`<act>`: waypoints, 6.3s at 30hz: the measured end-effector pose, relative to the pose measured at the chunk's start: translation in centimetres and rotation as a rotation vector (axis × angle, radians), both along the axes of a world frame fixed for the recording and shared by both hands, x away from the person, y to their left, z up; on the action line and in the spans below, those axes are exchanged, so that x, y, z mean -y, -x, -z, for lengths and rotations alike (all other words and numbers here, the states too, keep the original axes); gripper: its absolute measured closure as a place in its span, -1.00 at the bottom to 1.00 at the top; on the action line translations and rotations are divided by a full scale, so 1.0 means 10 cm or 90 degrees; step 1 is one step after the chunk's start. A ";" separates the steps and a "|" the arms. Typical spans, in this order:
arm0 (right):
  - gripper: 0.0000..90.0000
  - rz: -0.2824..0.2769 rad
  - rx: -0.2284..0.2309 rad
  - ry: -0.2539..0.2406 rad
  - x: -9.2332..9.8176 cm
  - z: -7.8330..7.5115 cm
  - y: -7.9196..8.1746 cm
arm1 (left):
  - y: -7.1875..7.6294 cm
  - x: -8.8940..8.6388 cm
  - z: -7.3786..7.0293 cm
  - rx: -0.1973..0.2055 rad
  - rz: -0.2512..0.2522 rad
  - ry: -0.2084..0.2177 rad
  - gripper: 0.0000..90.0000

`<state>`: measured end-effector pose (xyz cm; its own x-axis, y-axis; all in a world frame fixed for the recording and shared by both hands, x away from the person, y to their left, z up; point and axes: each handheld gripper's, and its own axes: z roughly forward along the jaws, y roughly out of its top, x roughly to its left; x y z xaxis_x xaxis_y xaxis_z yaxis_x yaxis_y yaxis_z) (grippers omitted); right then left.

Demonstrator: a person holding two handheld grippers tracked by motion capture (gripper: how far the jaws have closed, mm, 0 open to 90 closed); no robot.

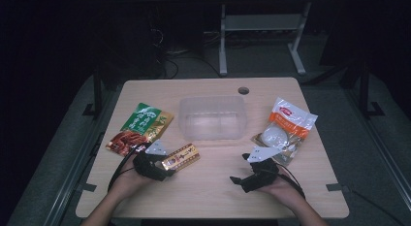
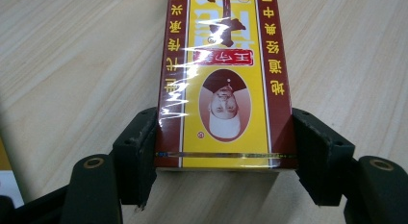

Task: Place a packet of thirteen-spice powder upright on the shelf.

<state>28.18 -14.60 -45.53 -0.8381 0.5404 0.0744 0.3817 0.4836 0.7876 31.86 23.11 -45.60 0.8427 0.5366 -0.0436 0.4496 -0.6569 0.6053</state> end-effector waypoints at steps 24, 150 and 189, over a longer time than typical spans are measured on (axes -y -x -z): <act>-0.83 -0.115 -0.020 -0.042 0.00 -0.21 -0.05 | 0.15 -0.01 -0.29 0.009 0.125 0.117 -0.28; -0.30 -0.276 0.054 -0.015 -0.42 -0.96 -0.58 | 0.30 -0.14 -0.15 0.003 0.150 0.140 -0.50; -0.30 -0.261 0.055 0.129 -1.02 -1.37 -1.69 | 0.35 -0.08 -0.15 0.007 0.176 0.130 -0.49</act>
